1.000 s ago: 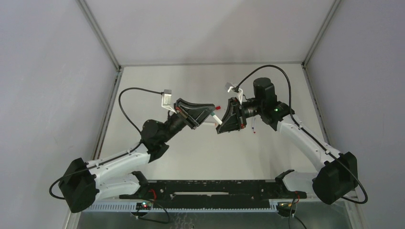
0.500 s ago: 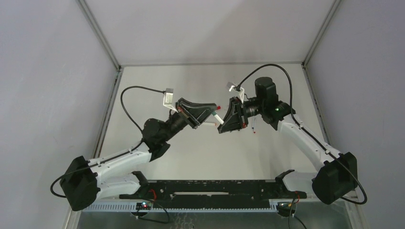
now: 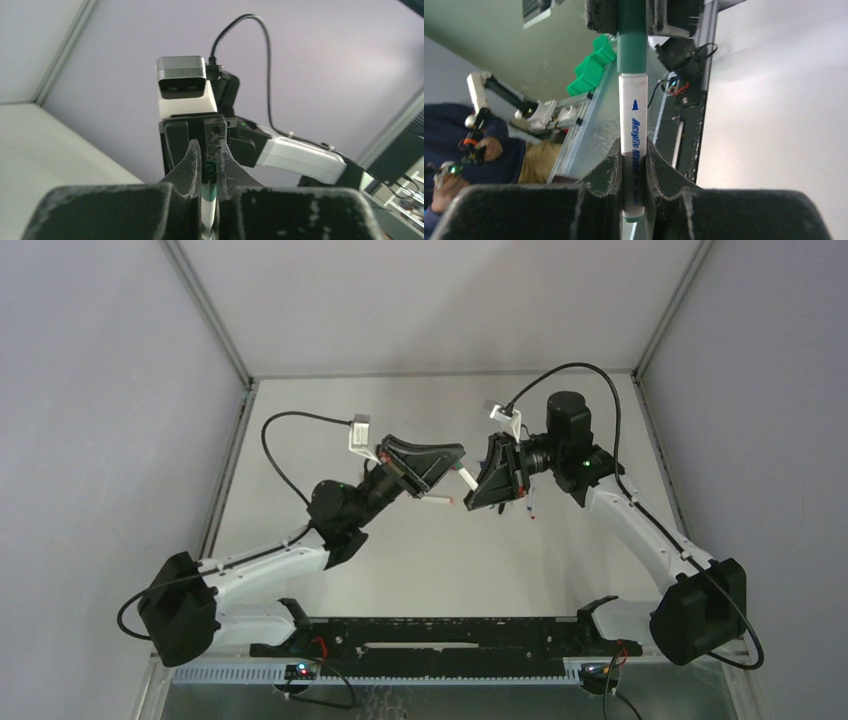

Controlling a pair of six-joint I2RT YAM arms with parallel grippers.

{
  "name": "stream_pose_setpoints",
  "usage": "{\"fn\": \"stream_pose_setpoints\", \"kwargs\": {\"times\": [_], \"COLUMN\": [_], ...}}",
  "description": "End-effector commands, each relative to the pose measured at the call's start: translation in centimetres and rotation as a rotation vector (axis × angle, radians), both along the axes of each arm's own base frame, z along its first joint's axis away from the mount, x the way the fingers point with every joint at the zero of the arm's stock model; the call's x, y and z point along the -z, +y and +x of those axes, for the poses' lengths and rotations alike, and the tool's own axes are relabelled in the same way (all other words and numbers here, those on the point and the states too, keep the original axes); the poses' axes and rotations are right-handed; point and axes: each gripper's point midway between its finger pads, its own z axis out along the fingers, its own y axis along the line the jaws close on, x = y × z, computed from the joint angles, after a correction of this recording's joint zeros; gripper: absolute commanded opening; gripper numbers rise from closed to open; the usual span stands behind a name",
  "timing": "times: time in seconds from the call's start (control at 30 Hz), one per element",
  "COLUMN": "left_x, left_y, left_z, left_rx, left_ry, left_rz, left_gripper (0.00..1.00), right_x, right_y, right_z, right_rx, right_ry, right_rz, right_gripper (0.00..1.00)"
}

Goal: Insert the pens into the pen caps
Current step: Press the pen cap onto the pen.

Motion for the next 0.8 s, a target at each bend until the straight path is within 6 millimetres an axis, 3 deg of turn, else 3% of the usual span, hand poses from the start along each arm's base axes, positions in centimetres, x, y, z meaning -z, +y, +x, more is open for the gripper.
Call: {"fn": "stream_pose_setpoints", "kwargs": {"times": [0.0,0.07,0.13,0.3,0.47,0.63,0.77], "left_x": [10.6,11.9,11.7,9.4,9.0,11.6,13.9], "left_y": [-4.3,-4.1,-4.8,-6.5,-5.8,-5.5,-5.5], "left_z": [-3.4,-2.7,-3.1,-7.2,-9.3,-9.4,-7.7], "left_rx": [0.158,0.086,0.096,0.345,0.508,0.533,0.443], "left_ry": [0.211,0.255,0.239,0.086,0.039,0.058,0.095], "left_rz": [0.467,0.526,0.508,0.416,0.411,0.518,0.629], "left_gripper": [0.00,0.00,0.00,0.00,0.00,0.00,0.00], "right_x": [-1.9,-2.2,-2.8,-4.0,-4.4,-5.7,-5.8], "right_y": [1.0,1.1,1.3,1.6,1.1,0.7,0.7], "right_z": [4.1,4.7,4.4,2.4,2.7,2.2,2.5], "right_rx": [0.238,0.266,0.237,0.120,0.144,0.113,0.136], "right_ry": [-0.166,-0.176,-0.156,-0.155,-0.154,-0.189,-0.178], "right_rz": [-0.029,-0.029,-0.011,0.039,0.039,0.074,0.070], "right_gripper": [0.00,0.00,0.00,0.00,0.00,0.00,0.00]}}
